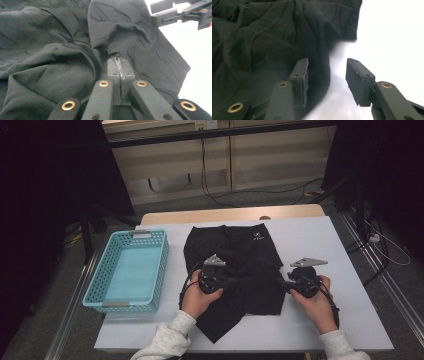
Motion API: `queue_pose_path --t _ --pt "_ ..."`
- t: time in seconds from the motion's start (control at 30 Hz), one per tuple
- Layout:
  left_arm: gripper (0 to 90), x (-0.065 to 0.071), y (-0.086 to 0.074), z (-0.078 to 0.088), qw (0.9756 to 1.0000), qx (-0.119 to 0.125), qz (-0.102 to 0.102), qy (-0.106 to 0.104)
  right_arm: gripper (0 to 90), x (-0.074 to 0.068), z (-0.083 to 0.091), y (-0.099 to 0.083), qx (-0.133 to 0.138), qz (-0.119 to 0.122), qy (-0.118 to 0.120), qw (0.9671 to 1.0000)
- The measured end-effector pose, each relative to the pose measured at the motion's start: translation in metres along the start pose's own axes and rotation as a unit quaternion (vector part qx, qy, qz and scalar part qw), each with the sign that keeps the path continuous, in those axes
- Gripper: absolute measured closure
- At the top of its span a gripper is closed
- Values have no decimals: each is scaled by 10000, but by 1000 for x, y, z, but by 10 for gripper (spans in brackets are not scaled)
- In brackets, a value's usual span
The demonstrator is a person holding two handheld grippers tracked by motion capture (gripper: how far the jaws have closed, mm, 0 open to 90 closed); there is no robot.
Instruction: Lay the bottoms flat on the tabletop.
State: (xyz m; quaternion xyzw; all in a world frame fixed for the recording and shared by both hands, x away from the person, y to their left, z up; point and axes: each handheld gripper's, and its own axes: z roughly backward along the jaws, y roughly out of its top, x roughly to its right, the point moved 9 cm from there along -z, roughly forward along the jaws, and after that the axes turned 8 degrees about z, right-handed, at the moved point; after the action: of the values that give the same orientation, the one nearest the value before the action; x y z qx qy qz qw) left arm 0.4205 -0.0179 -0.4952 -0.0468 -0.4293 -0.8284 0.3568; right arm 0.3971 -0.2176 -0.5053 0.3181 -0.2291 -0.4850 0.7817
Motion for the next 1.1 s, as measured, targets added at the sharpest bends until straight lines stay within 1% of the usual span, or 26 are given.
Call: queue_pose_path --t 0.1,0.13,0.17,0.2,0.3,0.33,0.37,0.4,0.43,0.47,0.5,0.57,0.63,0.7,0.73,0.77,0.8,0.83,0.87,0.93,0.97,1.0,1.03,1.1 --pt "891 3 0 -1 10000 -4 -48 -21 508 3 10 -5 -24 -78 -129 9999" --pt "891 4 0 -1 10000 -16 -64 -34 521 3 11 -7 -42 -62 -155 9999" --pt "891 4 0 -2 10000 -12 -65 -32 536 0 12 -10 -89 -27 -124 9999" --pt "891 4 0 -2 10000 -16 -63 -28 540 -2 10 -13 -141 74 -91 9998" --pt "891 5 1 -1 10000 -2 -82 -17 563 -6 1 -22 -377 196 -121 9990" --pt "891 4 1 -1 10000 -5 -84 -1 581 -7 -2 -20 -253 156 -109 9995" --pt "891 4 2 0 10000 3 -71 3 628 -7 -4 -18 -228 157 -83 9996" --pt "891 4 2 1 10000 21 -72 9 726 -8 -5 -16 -208 218 -71 9995" --pt "891 3 3 2 10000 32 -72 29 872 -10 -7 -14 -192 276 10 9994" --pt "892 2 4 4 10000 50 -66 31 897 -12 -8 -11 -173 331 50 9993" --pt "892 1 5 5 9999 84 -43 46 898 -12 -9 -8 -148 371 36 9992" --pt "892 -1 7 9 9999 110 -46 88 897 -16 -11 -2 -144 341 153 9992" --pt "892 -5 8 12 9998 171 -14 128 896 -18 -12 6 -39 341 142 9993" --pt "892 -7 9 14 9997 195 32 153 886 -18 -16 11 50 323 126 9994" --pt "892 -7 8 15 9997 211 38 150 861 -18 -19 13 76 325 90 9994" --pt "892 -7 8 15 9997 210 36 150 818 -18 -23 12 20 359 53 9993" --pt "892 -7 8 16 9997 202 25 151 780 -19 -28 9 -75 384 72 9992" --pt "892 -6 7 16 9997 193 15 141 753 -19 -31 8 -110 427 60 9990" --pt "892 -5 7 15 9997 193 -5 143 676 -19 -32 9 -16 397 21 9992" --pt "892 -5 6 14 9998 167 -12 145 540 -15 -32 9 -41 399 -124 9991" --pt "892 -5 5 14 9997 170 -11 154 504 -13 -30 8 -44 336 -160 9993" --pt "892 -5 5 14 9998 158 -13 155 489 -13 -28 8 -24 251 -97 9996" --pt "892 -6 6 14 9997 168 -25 166 475 -13 -24 7 -4 234 -13 9997" --pt "892 -7 7 15 9997 182 2 184 461 -11 -14 5 76 263 32 9996"
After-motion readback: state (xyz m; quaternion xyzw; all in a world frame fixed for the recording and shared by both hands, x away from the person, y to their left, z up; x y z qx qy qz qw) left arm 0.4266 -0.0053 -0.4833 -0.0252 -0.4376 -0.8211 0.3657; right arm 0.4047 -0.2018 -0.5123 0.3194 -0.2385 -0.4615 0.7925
